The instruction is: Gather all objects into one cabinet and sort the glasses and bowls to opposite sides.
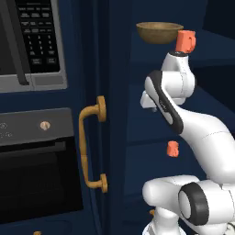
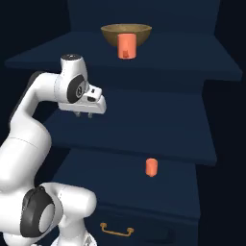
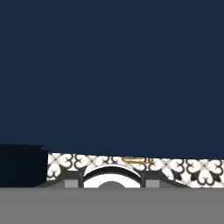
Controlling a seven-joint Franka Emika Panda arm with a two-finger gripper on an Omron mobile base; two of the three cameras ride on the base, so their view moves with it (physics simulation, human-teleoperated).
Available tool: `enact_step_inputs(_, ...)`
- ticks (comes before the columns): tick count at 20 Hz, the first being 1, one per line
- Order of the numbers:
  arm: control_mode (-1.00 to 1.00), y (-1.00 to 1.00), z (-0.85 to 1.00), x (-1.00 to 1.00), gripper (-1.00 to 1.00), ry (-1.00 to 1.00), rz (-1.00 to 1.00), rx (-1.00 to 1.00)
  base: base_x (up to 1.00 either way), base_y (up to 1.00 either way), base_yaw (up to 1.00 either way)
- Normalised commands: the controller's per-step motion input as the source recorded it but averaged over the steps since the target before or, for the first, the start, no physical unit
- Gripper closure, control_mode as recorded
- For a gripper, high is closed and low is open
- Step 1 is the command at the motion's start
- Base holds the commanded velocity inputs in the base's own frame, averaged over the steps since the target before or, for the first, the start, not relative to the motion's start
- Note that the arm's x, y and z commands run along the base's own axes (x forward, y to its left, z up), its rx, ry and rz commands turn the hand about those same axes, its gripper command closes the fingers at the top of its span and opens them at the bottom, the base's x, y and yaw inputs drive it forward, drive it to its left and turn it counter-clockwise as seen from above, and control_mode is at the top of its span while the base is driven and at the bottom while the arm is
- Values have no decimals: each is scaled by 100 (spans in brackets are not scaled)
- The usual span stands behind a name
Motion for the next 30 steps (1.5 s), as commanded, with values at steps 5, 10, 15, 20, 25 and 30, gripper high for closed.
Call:
enact_step_inputs(5,100,0,0,0,-100,0,0,0,-62,0,0)
enact_step_inputs(10,100,0,0,0,-100,0,0,0,-100,8,0)
enact_step_inputs(15,100,0,0,0,-100,0,0,0,-100,25,0)
enact_step_inputs(20,100,0,0,0,-100,0,0,0,-93,42,0)
enact_step_inputs(25,100,0,0,0,-100,0,0,0,-70,12,5)
enact_step_inputs(30,100,0,0,0,-100,0,0,0,-90,0,16)
